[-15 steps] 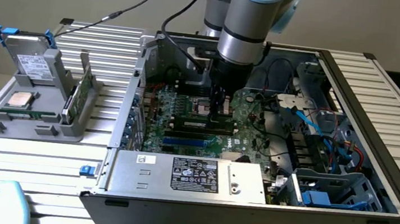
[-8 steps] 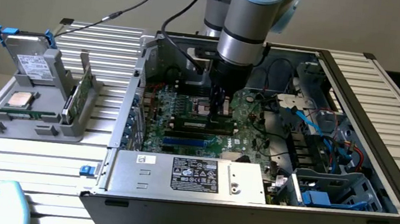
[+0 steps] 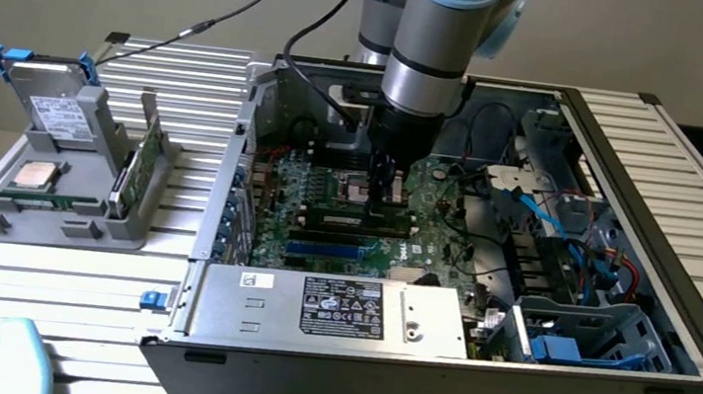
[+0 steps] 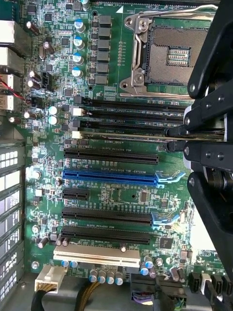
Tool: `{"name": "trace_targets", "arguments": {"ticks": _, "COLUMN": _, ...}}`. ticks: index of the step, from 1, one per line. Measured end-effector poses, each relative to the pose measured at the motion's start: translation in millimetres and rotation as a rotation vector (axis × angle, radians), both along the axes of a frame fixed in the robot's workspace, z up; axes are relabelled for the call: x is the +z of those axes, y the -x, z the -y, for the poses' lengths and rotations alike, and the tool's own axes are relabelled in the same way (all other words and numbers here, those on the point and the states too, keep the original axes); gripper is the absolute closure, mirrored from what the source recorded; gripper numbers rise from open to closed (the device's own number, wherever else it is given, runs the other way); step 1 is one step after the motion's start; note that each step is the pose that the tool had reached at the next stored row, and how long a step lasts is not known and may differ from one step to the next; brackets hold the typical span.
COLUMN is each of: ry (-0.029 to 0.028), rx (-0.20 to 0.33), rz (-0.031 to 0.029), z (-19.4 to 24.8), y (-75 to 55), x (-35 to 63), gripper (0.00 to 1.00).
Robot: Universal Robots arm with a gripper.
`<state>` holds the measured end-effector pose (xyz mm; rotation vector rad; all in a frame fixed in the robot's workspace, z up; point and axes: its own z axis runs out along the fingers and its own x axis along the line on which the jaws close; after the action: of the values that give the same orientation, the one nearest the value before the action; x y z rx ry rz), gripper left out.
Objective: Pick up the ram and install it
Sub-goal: 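Press down the ram until it locks into place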
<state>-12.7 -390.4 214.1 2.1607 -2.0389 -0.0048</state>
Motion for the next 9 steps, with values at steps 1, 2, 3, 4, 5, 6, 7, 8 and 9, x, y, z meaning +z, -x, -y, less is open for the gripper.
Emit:
{"name": "trace_targets", "arguments": {"ticks": 1, "ry": -0.0001, "rx": 0.000, "rz": 0.0001, "z": 0.0, "y": 0.0, "x": 0.0, "gripper": 0.84}}
{"name": "trace_targets", "arguments": {"ticks": 2, "ry": -0.0001, "rx": 0.000, "rz": 0.0000, "z": 0.0, "y": 0.0, "x": 0.0, "gripper": 0.78}}
{"name": "trace_targets", "arguments": {"ticks": 3, "ry": 0.0000, "rx": 0.000, "rz": -0.0001, "z": 0.0, "y": 0.0, "x": 0.0, "gripper": 0.72}}
{"name": "trace_targets", "arguments": {"ticks": 4, "ry": 0.0000, "rx": 0.000, "rz": -0.0001, "z": 0.0, "y": 0.0, "x": 0.0, "gripper": 0.72}}
{"name": "trace_targets", "arguments": {"ticks": 5, "ry": 0.0001, "rx": 0.000, "rz": -0.0001, "z": 0.0, "y": 0.0, "x": 0.0, "gripper": 0.67}}
{"name": "trace_targets", "arguments": {"ticks": 6, "ry": 0.0001, "rx": 0.000, "rz": -0.0001, "z": 0.0, "y": 0.0, "x": 0.0, "gripper": 0.67}}
{"name": "trace_targets", "arguments": {"ticks": 7, "ry": 0.0002, "rx": 0.000, "rz": -0.0002, "z": 0.0, "y": 0.0, "x": 0.1, "gripper": 0.61}}
{"name": "trace_targets", "arguments": {"ticks": 8, "ry": 0.0003, "rx": 0.000, "rz": -0.0002, "z": 0.0, "y": 0.0, "x": 0.2, "gripper": 0.61}}
{"name": "trace_targets", "arguments": {"ticks": 9, "ry": 0.0005, "rx": 0.000, "rz": -0.0003, "z": 0.1, "y": 0.3, "x": 1.0, "gripper": 0.55}}
